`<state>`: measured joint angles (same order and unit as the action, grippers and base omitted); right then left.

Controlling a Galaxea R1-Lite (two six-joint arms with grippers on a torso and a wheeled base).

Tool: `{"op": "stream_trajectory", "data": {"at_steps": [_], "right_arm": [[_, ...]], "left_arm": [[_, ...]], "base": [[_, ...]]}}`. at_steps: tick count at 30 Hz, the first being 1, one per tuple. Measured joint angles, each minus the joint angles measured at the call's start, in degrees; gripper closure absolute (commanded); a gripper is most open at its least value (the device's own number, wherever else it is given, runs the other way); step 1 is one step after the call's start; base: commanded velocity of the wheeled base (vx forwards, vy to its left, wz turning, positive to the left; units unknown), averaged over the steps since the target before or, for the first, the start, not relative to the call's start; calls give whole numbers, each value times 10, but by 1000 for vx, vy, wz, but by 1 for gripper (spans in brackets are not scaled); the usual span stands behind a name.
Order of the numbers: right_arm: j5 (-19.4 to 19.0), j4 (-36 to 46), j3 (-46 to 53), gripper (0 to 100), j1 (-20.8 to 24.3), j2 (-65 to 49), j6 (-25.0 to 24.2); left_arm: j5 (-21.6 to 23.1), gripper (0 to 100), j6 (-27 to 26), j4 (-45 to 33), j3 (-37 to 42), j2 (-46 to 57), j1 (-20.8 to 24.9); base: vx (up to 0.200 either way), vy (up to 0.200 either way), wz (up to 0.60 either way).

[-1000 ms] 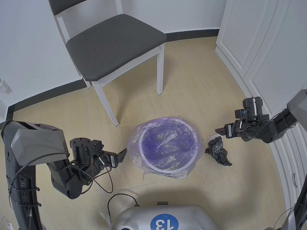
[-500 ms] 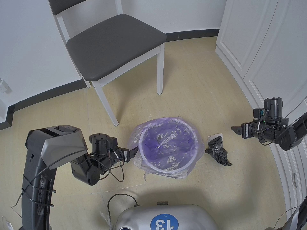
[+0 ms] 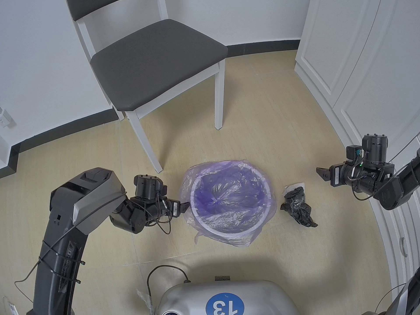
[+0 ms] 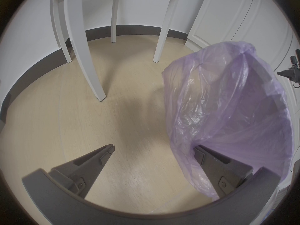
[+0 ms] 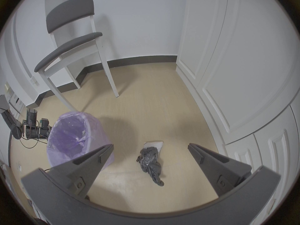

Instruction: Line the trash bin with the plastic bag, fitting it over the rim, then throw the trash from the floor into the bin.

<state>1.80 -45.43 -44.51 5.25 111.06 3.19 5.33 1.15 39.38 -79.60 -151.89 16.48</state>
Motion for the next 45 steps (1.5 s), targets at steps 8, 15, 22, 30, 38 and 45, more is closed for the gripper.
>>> {"op": "stream_trajectory", "data": {"at_steps": [8, 15, 22, 30, 38, 45], "right_arm": [[6, -65, 1, 0, 0, 46, 6], [34, -40, 6, 0, 1, 53, 16], [112, -29, 18, 0, 16, 40, 21], [78, 62, 33, 0, 31, -39, 23], [66, 251, -10, 0, 48, -93, 21], [66, 248, -51, 0, 54, -67, 15]], "left_arm": [[-2, 0, -2, 24, 17, -2, -1], [9, 0, 1, 123, 149, 54, -9], [29, 0, 5, 230, 299, 144, -17], [49, 0, 11, 344, 432, 247, -38], [72, 0, 23, 386, 521, 349, -55], [89, 0, 50, 493, 605, 412, -60]], "base": [[0, 0, 0], [0, 0, 0], [0, 0, 0], [0, 0, 0], [-150, 0, 0], [-86, 0, 0]]}}
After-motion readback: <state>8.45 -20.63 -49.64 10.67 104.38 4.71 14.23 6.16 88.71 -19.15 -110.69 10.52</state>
